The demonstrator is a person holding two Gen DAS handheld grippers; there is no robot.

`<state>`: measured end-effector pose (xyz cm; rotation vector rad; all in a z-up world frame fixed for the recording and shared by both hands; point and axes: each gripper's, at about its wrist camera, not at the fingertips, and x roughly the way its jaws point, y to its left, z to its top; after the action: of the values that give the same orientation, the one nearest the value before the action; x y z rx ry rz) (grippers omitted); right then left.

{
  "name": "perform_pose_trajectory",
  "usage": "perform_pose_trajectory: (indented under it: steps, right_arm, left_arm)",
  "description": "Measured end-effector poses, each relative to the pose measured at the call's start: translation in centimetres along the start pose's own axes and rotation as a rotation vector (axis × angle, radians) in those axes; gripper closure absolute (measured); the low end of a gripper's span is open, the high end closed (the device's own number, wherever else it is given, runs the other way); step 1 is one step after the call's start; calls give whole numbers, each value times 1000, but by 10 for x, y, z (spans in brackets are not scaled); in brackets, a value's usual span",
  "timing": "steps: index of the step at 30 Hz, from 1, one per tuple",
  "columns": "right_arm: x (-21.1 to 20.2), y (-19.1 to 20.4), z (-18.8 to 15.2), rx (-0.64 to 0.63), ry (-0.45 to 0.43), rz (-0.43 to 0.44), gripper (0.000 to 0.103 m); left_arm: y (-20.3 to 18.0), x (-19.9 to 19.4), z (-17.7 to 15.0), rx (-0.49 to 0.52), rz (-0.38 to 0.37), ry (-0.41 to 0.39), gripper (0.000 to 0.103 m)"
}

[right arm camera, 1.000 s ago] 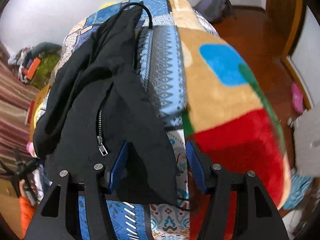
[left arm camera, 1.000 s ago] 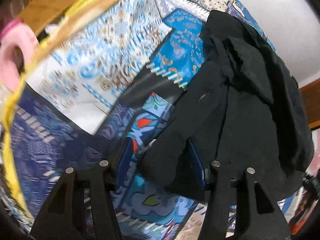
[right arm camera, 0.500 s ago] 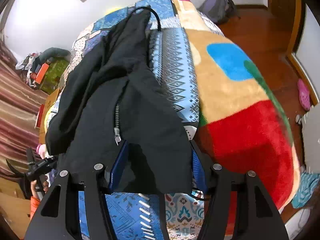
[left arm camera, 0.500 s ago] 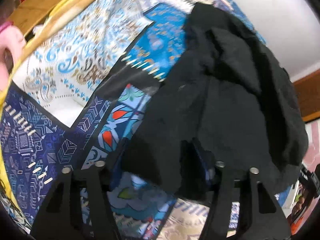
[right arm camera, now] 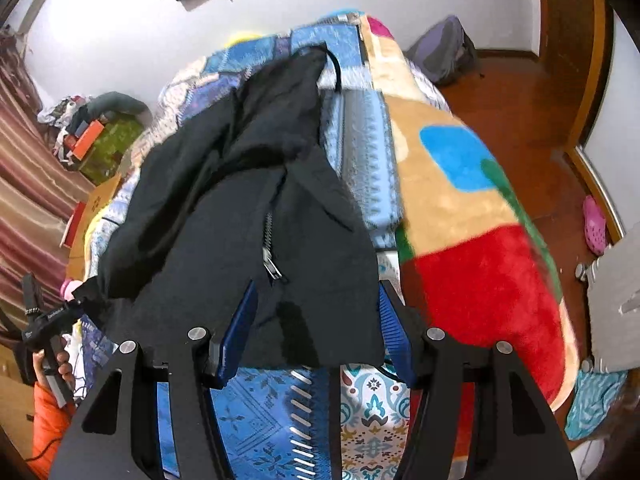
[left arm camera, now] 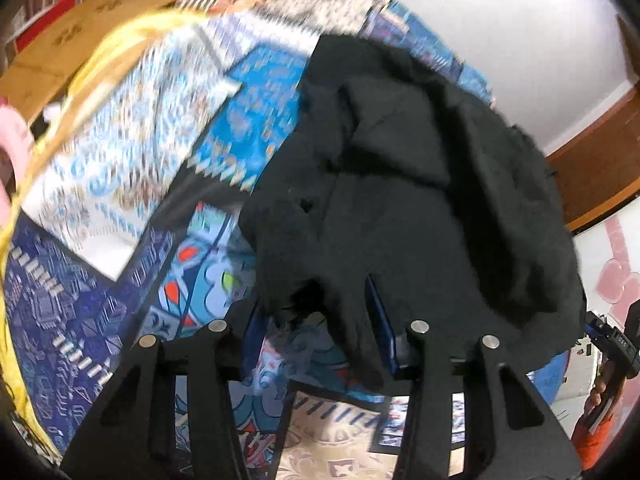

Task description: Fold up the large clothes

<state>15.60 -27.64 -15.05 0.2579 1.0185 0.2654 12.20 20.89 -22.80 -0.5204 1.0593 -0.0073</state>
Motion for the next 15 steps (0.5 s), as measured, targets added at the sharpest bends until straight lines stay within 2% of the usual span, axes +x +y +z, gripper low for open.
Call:
perform_pose_trajectory:
  steps: [4,7,8,9,10,12,15]
  right_arm:
    - [27,-12,-4,62,98,52,46]
    - [35,-13,1,68,105,61,51]
    - [34,-12,3,67,102,54,61]
    - [32,-11,5,61,98,33,70]
    - [29,-10,5,53,92,19,85]
    - [23,-11,7,61,83,37,90]
    - [8,-9,15,63,47,64,92]
  left_arm:
    - [20,29,-9,-118,-53,82,54]
    - [25,32,-10,-168,-91,71,54]
    - [24,32,-7,-154,-88,65,59]
    - [19,29,-6,-130,-87,58,69]
    - [14,25,-4,-105,-83,51,72]
    - [0,12,2,-37,-45,14,78]
    - [-18,-10,13,13,-55,-45,83]
